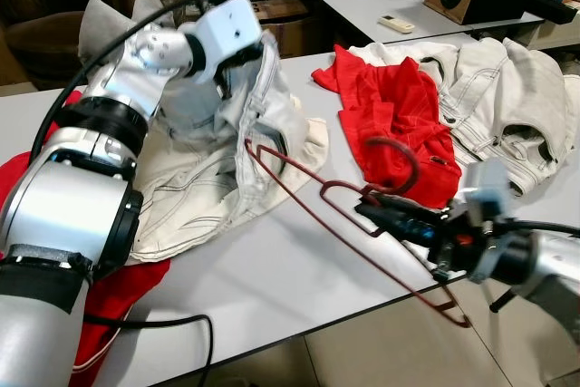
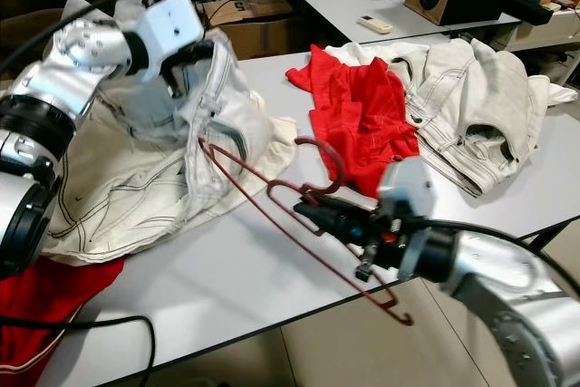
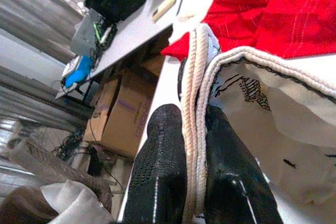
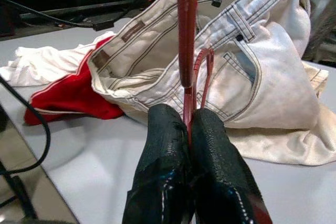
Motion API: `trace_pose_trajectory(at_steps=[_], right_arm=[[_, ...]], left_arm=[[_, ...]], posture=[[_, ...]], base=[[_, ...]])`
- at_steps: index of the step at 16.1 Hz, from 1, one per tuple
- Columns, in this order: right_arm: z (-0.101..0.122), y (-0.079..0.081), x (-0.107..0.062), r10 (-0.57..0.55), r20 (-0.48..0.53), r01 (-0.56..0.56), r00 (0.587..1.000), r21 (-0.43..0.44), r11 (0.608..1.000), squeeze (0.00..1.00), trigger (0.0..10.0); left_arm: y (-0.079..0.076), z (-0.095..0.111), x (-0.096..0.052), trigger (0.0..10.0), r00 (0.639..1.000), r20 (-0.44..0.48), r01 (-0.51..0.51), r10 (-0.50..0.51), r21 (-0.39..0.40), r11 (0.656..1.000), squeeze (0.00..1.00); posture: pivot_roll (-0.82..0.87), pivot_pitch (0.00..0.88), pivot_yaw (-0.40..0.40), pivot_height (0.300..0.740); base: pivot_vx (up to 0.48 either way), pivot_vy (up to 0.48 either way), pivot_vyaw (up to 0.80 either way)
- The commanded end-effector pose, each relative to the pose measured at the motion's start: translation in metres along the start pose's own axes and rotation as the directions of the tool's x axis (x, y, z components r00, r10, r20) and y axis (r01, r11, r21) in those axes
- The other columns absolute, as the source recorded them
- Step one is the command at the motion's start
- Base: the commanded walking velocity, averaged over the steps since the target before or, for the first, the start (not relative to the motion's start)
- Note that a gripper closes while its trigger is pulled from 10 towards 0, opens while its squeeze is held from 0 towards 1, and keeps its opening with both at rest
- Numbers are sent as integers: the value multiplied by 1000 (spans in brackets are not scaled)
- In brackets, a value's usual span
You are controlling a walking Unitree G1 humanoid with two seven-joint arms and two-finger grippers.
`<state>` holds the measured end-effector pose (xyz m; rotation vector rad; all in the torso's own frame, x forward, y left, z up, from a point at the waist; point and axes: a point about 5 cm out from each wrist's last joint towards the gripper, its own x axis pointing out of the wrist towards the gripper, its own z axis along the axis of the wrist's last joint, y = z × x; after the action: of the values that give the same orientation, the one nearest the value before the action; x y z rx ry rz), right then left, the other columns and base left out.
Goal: Hang hanger
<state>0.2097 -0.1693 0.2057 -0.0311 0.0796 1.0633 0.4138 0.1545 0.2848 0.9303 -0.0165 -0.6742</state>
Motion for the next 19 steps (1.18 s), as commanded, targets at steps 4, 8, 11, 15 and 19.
trace_pose_trajectory(at_steps=[4, 8, 11, 15, 19], right_arm=[[21, 7, -15, 64, 59, -63, 996, -25, 998, 0, 10000], [19, 13, -17, 92, 38, -93, 995, 19, 996, 0, 10000], [-5, 8, 2, 63, -78, -58, 995, 67, 996, 0, 10000], [-22, -13, 31, -99, -105, 113, 989, 141, 984, 0, 10000], [-29, -38, 36, -303, -146, 326, 942, 178, 928, 0, 10000]], left_arm=[[-10, 0, 6, 0, 999, -4, 44, -44, 14, 999, 0], [-25, 8, 16, 0, 994, 41, 105, -105, 2, 994, 0], [-29, 24, 18, 0, 979, 122, 166, -165, 1, 986, 0], [-42, 41, 17, 0, 944, 203, 262, -261, 20, 965, 0], [-38, 17, 9, 0, 967, 79, 240, -244, 59, 969, 0]], posture=[[-115, 0, 59, 740], [-125, 0, 60, 740], [-110, 0, 47, 740], [-96, 0, 33, 740], [-87, 0, 20, 740]], base=[[0, 0, 0], [0, 0, 0], [0, 0, 0], [0, 0, 0], [0, 0, 0]])
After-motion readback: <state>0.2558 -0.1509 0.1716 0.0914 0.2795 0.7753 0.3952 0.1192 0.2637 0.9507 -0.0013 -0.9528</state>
